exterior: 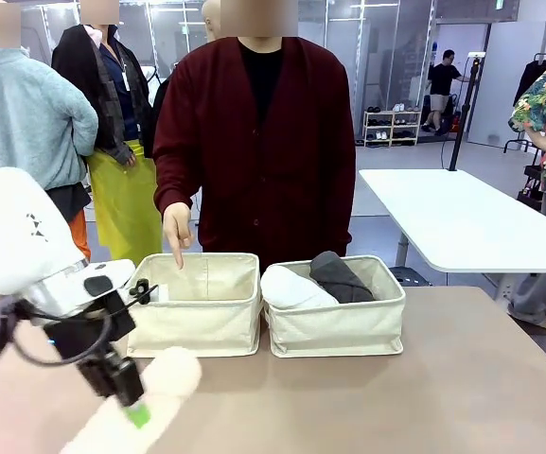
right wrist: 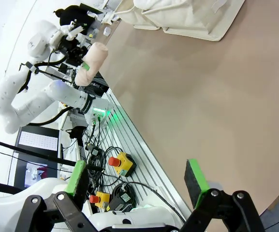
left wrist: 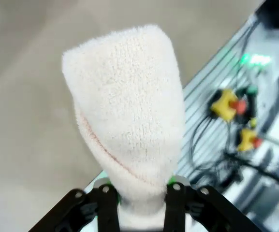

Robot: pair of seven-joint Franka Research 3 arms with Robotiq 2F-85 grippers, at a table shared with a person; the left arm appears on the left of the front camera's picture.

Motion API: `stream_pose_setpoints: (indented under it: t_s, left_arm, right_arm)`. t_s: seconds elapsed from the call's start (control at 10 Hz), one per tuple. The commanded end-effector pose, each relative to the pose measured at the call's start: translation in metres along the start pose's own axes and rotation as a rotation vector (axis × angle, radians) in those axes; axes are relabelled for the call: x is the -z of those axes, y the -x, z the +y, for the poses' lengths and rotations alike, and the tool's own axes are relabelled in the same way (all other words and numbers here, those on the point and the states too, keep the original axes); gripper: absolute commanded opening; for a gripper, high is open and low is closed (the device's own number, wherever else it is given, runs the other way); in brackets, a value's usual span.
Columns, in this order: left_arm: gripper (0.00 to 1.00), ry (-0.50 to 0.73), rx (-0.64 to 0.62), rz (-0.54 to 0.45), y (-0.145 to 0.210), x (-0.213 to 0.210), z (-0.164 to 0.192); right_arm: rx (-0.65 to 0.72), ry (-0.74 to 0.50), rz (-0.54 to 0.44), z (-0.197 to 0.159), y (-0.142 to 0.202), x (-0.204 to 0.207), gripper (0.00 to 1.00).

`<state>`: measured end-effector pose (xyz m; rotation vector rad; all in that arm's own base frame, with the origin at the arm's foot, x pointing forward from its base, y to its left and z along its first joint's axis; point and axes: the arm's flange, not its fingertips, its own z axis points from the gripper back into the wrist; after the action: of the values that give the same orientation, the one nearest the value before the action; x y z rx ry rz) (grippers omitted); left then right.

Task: Divide the towels into two baskets.
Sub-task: Pick up one hotel-folded towel from the bottom of the table and place it in the Fabric basket indicated by the person.

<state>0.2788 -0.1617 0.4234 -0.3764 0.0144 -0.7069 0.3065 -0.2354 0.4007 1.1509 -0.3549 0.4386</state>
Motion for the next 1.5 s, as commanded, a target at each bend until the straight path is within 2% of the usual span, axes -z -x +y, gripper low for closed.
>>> stream_pose_setpoints:
  t_s: [0.0, 0.1, 0.2, 0.3, 0.4, 0.7, 0.8, 0.9, 1.0, 1.2, 1.3, 1.4]
  left_arm:
    - [0.14, -0.255, 0.304, 0.018, 0.051, 0.002, -0.014]
    - [0.14, -0.32, 0.393, -0.006, 0.054, -0.001, -0.014]
    - [0.14, -0.293, 0.399, 0.009, 0.057, -0.004, -0.01]
    - [0.14, -0.23, 0.332, -0.044, 0.06, -0.011, -0.005]
    - [0.14, -0.28, 0.337, 0.094, 0.017, -0.028, -0.024]
    - [0.14, -0.28, 0.337, 0.094, 0.017, -0.028, -0.024]
    - [0.37, -0.288, 0.35, 0.076, 0.017, -0.028, -0.022]
    - [0.37, -0.42, 0.433, 0.034, 0.02, -0.048, -0.018]
    - [0.37, -0.457, 0.543, 0.056, 0.009, -0.065, -0.014]
    - [0.37, -0.483, 0.657, 0.111, -0.025, -0.091, -0.007]
    - [0.37, -0.526, 0.648, 0.122, -0.041, -0.1, -0.003]
    - [0.37, -0.579, 0.743, 0.099, -0.055, -0.107, -0.006]
  right_arm:
    - [-0.013, -0.004, -0.003, 0.004, 0.001, 0.0, 1.0]
    - [-0.013, -0.004, -0.003, 0.004, 0.001, 0.0, 1.0]
    - [-0.013, -0.004, -0.003, 0.004, 0.001, 0.0, 1.0]
    - [-0.013, -0.004, -0.003, 0.004, 0.001, 0.0, 1.0]
    - [-0.013, -0.004, -0.003, 0.004, 0.001, 0.0, 1.0]
    - [-0.013, -0.004, -0.003, 0.004, 0.001, 0.0, 1.0]
    - [-0.013, -0.004, -0.003, 0.004, 0.001, 0.0, 1.0]
    - [-0.013, -0.004, -0.003, 0.004, 0.001, 0.0, 1.0]
    - [-0.013, -0.004, -0.003, 0.004, 0.001, 0.0, 1.0]
    - [-0.013, -0.004, -0.003, 0.004, 0.001, 0.0, 1.0]
    - [-0.013, -0.004, -0.003, 0.004, 0.001, 0.0, 1.0]
    - [-0.013, -0.004, -0.003, 0.004, 0.001, 0.0, 1.0]
